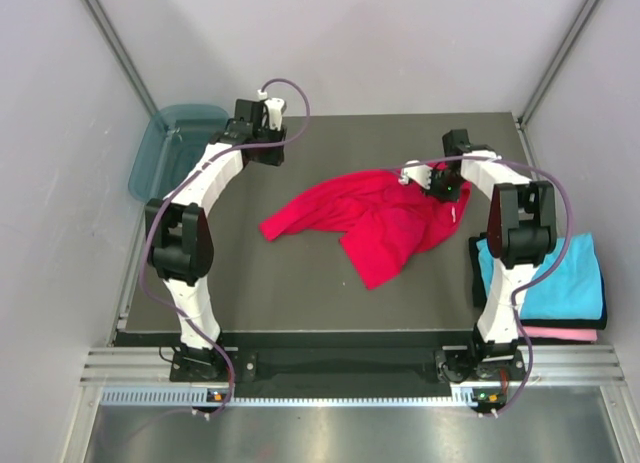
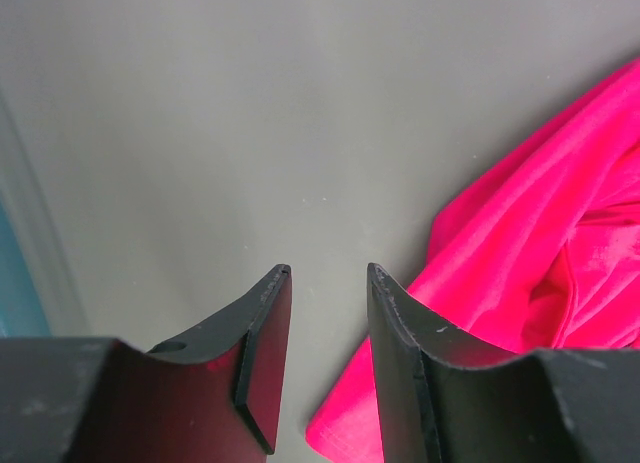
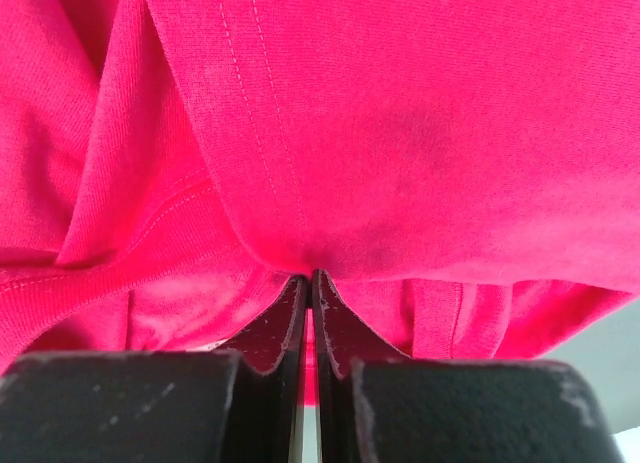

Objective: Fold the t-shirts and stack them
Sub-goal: Flatten the tshirt out

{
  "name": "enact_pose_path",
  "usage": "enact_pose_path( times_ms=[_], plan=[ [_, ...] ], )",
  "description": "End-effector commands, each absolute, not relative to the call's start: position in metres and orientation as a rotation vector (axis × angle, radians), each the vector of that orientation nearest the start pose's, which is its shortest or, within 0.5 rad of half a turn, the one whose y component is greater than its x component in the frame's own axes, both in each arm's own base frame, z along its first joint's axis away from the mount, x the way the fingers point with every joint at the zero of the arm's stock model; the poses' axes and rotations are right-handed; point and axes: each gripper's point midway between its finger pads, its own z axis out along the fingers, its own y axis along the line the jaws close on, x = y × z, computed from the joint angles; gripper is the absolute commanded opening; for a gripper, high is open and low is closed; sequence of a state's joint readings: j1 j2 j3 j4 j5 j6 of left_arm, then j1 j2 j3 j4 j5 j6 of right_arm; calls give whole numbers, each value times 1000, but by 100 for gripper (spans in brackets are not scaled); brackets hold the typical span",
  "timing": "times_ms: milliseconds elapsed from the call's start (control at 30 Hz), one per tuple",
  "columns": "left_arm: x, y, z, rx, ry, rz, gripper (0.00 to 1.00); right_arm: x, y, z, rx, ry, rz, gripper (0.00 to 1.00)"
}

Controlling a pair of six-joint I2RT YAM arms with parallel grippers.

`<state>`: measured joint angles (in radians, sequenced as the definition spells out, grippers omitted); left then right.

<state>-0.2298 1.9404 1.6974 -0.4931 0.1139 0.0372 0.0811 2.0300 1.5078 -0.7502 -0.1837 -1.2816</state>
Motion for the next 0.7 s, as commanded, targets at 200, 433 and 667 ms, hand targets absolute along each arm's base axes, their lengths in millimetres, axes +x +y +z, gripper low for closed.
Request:
enact_pose_path(
  times_ms=[200, 433, 667],
  plan=[
    [487, -159, 161, 583, 2272, -295, 44, 515, 43, 171, -1378, 1987, -167, 0],
    [447, -180, 112, 837, 2396, -333, 45, 563, 42, 239, -1080, 1952, -219, 0],
    [400, -154, 89, 934, 2624, -281, 42, 567, 48, 238, -1009, 1984, -181, 0]
  ],
)
